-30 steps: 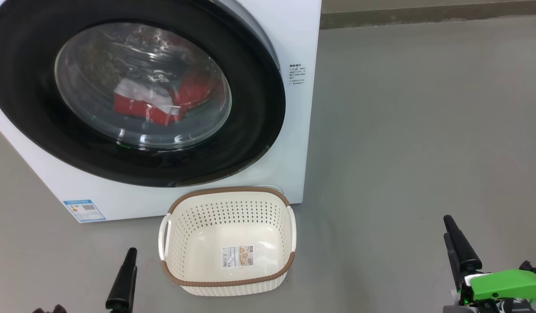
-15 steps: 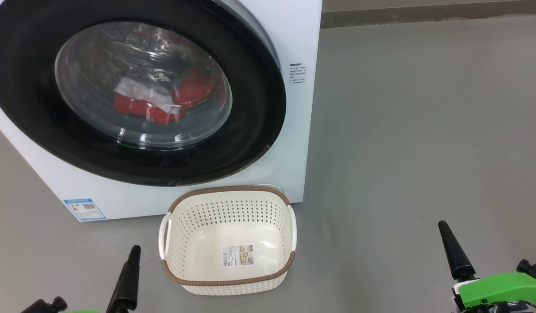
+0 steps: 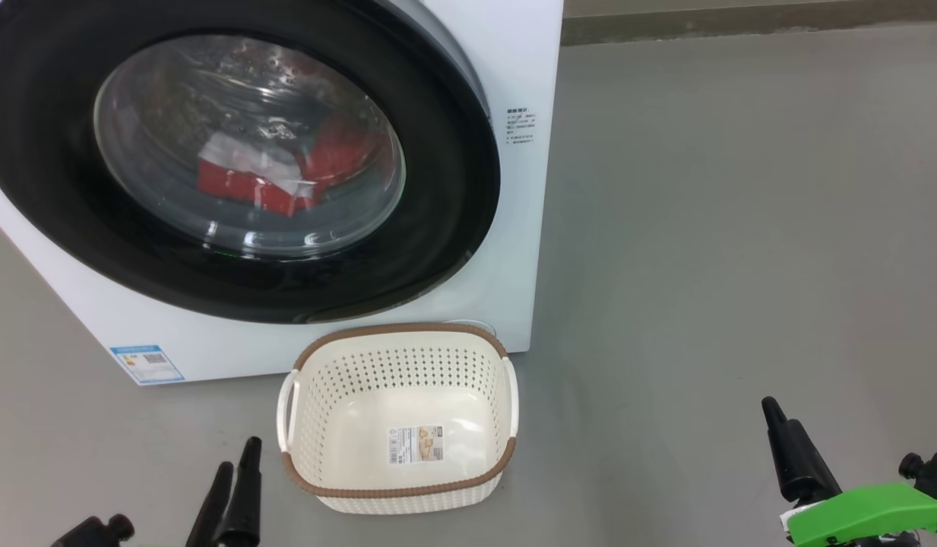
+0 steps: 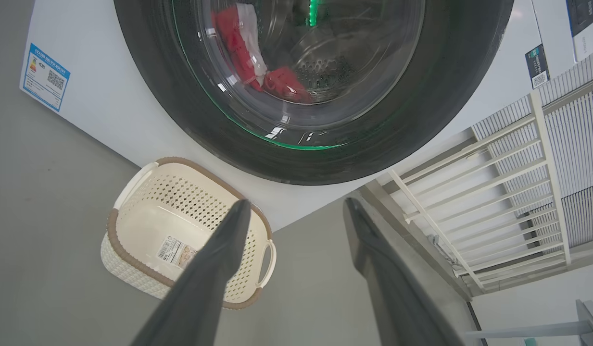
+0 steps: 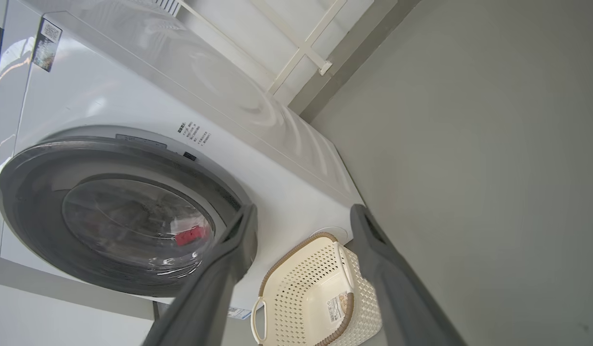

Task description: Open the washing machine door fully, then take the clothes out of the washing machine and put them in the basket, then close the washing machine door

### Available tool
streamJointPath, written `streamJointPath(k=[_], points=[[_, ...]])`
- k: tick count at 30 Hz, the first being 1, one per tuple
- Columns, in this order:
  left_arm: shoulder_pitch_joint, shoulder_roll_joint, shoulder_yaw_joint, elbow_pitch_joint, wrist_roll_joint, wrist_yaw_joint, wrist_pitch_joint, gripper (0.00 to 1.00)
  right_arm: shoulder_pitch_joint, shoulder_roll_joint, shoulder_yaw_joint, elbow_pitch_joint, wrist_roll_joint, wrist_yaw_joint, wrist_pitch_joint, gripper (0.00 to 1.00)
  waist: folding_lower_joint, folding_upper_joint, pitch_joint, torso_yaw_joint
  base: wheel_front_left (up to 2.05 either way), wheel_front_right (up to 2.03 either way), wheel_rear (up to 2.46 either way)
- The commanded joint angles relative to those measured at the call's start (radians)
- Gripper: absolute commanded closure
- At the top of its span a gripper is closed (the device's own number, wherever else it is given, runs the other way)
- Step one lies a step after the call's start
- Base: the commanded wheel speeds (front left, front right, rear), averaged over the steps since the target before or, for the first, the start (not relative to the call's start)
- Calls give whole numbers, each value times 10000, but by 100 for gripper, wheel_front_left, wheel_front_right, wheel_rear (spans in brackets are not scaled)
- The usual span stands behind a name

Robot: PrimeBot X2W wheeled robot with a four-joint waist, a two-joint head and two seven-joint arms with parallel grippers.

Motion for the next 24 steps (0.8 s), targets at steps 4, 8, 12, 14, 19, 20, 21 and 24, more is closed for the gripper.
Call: streamJointPath(k=[4, 8, 12, 14, 19, 20, 21, 24], points=[[-40, 249, -88, -405, 921, 279, -228, 0, -91, -165, 174, -233, -787, 2, -240, 0, -1, -1, 11, 1, 0, 0, 0], [-8, 322, -205, -490, 1395, 444, -346, 0, -43, -185, 246, -206, -1212, 2, -356, 0, -1, -1, 20, 0, 0, 0, 0], [29, 395, -317, -568, 1876, 596, -464, 0, -21, -235, 311, -200, -1646, 2, -473, 0, -1, -1, 23, -8, 0, 0, 0], [40, 433, -373, -603, 2119, 668, -523, 0, -3, -255, 328, -204, -1864, 2, -532, 0, -1, -1, 27, -5, 0, 0, 0], [56, 499, -453, -658, 2577, 780, -642, 0, 37, -280, 370, -200, -2286, 2, -650, 0, -1, -1, 29, 5, 0, 0, 0], [64, 512, -473, -677, 2693, 805, -672, 0, 47, -285, 385, -197, -2392, 2, -679, 0, -1, -1, 29, 7, 0, 0, 0], [75, 520, -491, -696, 2810, 832, -701, 0, 57, -290, 400, -194, -2492, 2, -709, 0, -1, -1, 29, 9, 0, 0, 0], [107, 541, -539, -745, 3154, 894, -790, 0, 94, -308, 422, -186, -2789, 2, -797, 0, -1, -1, 27, 19, 0, 0, 0]])
